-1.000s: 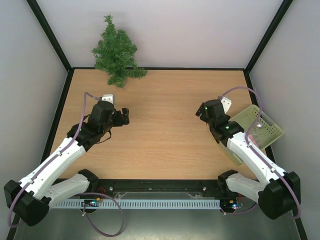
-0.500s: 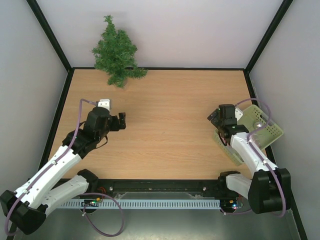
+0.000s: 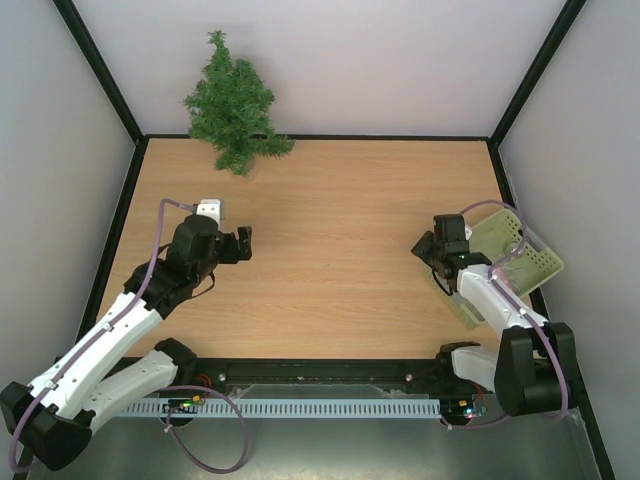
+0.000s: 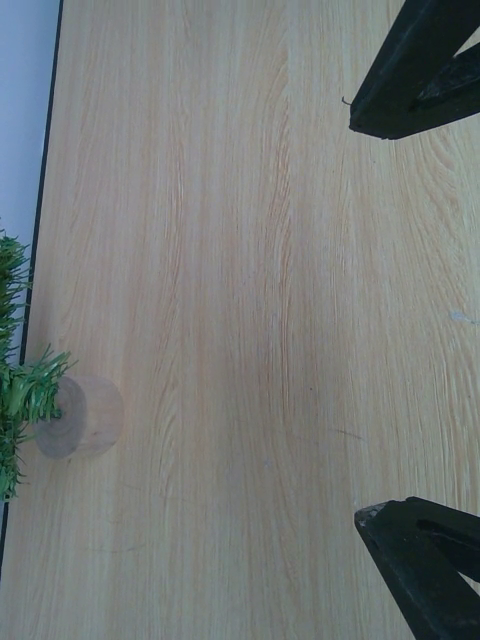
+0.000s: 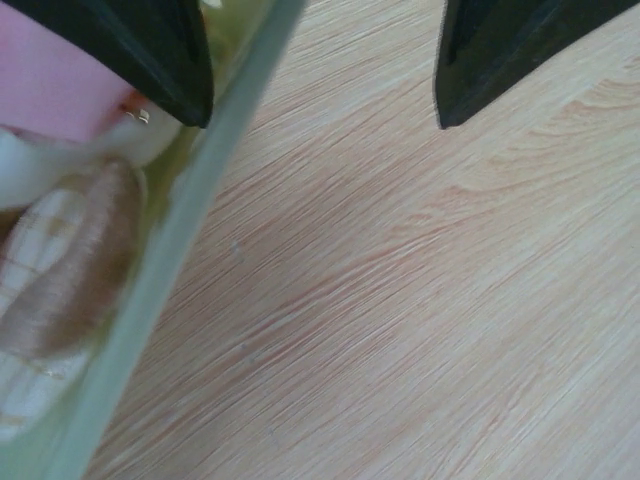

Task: Decorate the small christmas tree

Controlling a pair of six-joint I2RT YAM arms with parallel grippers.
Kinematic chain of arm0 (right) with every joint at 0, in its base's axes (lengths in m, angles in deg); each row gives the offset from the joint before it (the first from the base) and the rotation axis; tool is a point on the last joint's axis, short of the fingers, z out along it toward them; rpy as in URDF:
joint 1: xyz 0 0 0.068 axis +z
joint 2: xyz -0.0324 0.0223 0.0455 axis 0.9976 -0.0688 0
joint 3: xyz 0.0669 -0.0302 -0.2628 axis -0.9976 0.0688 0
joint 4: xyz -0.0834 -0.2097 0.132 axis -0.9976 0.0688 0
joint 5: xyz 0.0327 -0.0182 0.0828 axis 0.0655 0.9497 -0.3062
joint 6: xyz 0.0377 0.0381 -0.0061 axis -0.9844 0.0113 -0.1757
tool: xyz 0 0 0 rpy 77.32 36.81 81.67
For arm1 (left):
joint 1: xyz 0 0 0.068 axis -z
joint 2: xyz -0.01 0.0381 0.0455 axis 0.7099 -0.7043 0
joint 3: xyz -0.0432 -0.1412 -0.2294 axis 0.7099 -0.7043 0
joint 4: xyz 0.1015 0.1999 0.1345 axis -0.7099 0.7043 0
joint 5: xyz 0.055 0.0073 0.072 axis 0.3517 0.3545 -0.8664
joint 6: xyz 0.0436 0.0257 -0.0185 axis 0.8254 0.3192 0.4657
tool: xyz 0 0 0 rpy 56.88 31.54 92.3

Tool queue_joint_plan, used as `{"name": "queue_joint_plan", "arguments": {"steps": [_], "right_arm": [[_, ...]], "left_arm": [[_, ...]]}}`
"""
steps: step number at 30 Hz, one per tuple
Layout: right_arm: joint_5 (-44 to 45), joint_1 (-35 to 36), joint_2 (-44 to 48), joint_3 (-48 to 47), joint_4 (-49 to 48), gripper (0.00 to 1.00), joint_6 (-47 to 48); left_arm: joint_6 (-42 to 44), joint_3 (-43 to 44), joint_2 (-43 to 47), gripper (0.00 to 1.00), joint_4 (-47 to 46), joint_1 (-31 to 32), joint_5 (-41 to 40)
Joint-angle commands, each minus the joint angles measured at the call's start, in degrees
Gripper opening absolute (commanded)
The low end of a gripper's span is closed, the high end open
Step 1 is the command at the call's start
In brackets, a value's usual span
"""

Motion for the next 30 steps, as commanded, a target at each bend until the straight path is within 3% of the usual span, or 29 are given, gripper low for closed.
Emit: {"name": "queue_joint_plan", "arguments": {"steps": [1,6,13,17,30], "right_arm": [[-5.52,-0.21,-1.43,-0.32,-1.73,0.52,7.20],[-7.48,0.14,-4.19,-1.17,-0.66,0.32,10.33],[-7.08,6.90,-7.39,-4.24,-0.13,0.16,13.84],[-7.02,13.00,-9.36,-6.25,-1.03,0.13,15.26],[-19.33,27.55,-15.31,-10.17,-3.03,0.13,22.79]], "left_arm": [[0.75,-0.88,1.08,0.99,-1.24,0.24,0.84],[0.77,-1.02,1.29,1.00,-1.34,0.23,0.57],[0.73,-1.12,1.39,0.99,-1.34,0.23,0.25],[0.75,-1.21,1.23,0.99,-1.30,0.24,-0.19],[0.26,-0.97,0.18,0.99,-0.77,0.14,-2.29]]}}
